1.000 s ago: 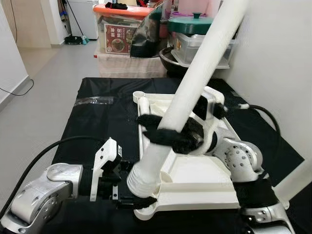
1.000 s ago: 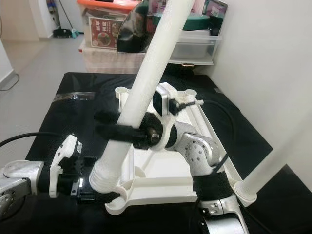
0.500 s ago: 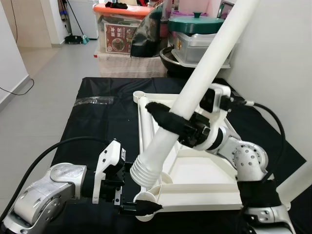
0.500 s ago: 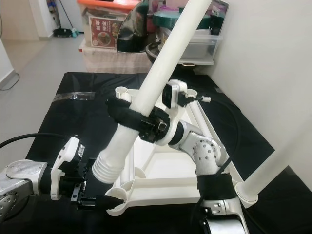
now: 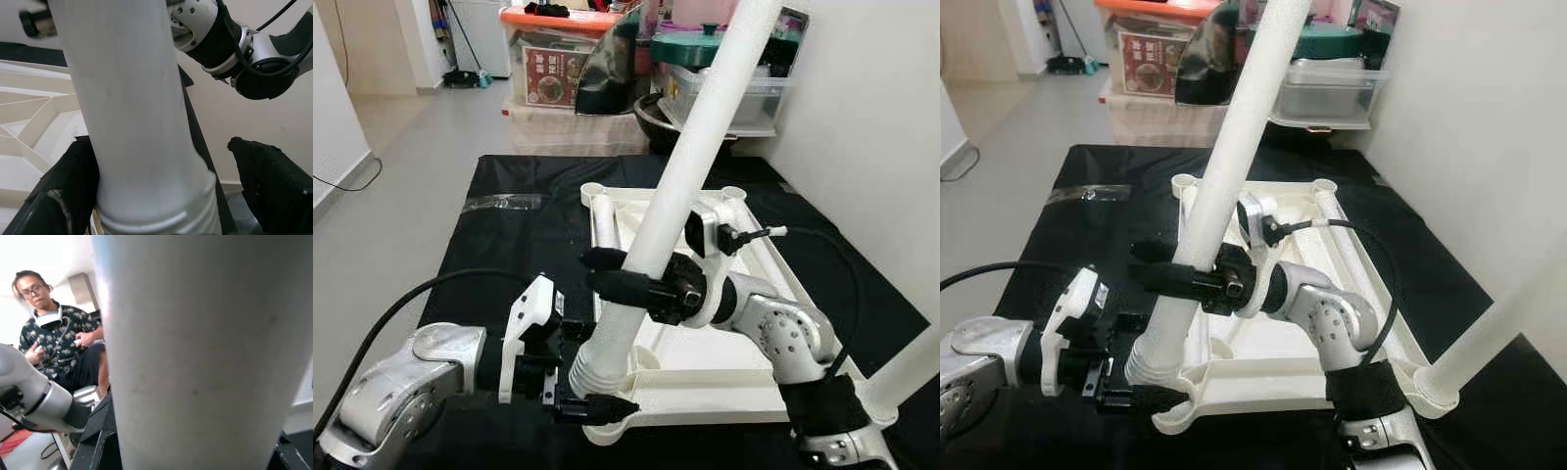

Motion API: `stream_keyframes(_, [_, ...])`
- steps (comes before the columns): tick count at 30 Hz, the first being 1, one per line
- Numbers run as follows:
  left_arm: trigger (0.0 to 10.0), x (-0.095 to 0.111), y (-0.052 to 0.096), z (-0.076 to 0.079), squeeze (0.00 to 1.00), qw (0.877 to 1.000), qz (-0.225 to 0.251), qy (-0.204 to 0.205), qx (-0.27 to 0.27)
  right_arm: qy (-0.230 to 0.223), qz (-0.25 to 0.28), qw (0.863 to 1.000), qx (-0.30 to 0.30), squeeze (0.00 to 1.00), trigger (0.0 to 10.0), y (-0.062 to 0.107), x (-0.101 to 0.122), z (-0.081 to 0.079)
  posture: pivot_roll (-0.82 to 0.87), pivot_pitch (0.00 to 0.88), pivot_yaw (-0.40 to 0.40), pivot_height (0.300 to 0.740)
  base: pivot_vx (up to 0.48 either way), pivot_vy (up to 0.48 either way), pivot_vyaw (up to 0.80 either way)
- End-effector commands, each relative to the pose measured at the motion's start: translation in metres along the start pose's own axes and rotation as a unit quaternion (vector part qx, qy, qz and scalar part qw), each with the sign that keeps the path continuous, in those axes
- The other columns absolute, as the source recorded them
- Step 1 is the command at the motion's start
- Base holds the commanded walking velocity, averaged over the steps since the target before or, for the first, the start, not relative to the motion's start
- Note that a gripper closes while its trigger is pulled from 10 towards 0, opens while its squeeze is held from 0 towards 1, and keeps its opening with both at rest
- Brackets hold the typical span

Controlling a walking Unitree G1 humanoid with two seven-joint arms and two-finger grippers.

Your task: Building children table

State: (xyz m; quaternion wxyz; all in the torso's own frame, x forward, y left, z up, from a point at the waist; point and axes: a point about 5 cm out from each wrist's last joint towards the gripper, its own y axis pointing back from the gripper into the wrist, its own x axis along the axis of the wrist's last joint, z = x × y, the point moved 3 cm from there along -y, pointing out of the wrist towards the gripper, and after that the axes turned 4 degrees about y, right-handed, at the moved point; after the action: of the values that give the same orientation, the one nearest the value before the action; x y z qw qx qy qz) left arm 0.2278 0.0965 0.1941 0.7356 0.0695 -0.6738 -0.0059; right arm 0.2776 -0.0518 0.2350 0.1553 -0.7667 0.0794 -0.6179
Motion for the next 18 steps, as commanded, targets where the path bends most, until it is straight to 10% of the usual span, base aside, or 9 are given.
stream_keyframes(1, [10.0,-0.002,-0.001,-0.001,0.00,1.000,0.002,0.005,-0.001,0.018,0.001,1.000,0.003,0.00,0.0,-0.001,0.004,-0.003,0.07,0.000,-0.068,0.740,0.000,0.000,0.00])
stream_keyframes(4, [10.0,-0.006,-0.001,0.000,0.00,1.000,0.001,0.014,-0.008,0.026,0.006,1.000,0.002,0.00,0.0,-0.001,0.009,-0.003,0.07,0.000,-0.068,0.740,0.000,0.000,0.00])
stream_keyframes(5, [2.5,-0.007,0.000,0.000,0.00,1.000,0.000,0.017,-0.008,0.029,0.007,1.000,0.001,0.00,0.0,-0.001,0.010,-0.002,0.07,0.000,-0.068,0.740,0.000,0.000,0.00])
stream_keyframes(7, [0.0,-0.009,0.000,0.000,0.00,1.000,-0.003,0.021,-0.008,0.035,0.008,0.999,0.000,0.00,0.0,-0.001,0.012,-0.002,0.07,0.000,-0.068,0.740,0.000,0.000,0.00])
stream_keyframes(18, [0.0,-0.017,-0.001,0.000,0.00,0.999,-0.008,0.033,-0.006,0.064,0.022,0.998,0.004,0.00,0.0,-0.004,0.026,-0.004,0.07,0.000,-0.070,0.740,0.000,0.000,0.00])
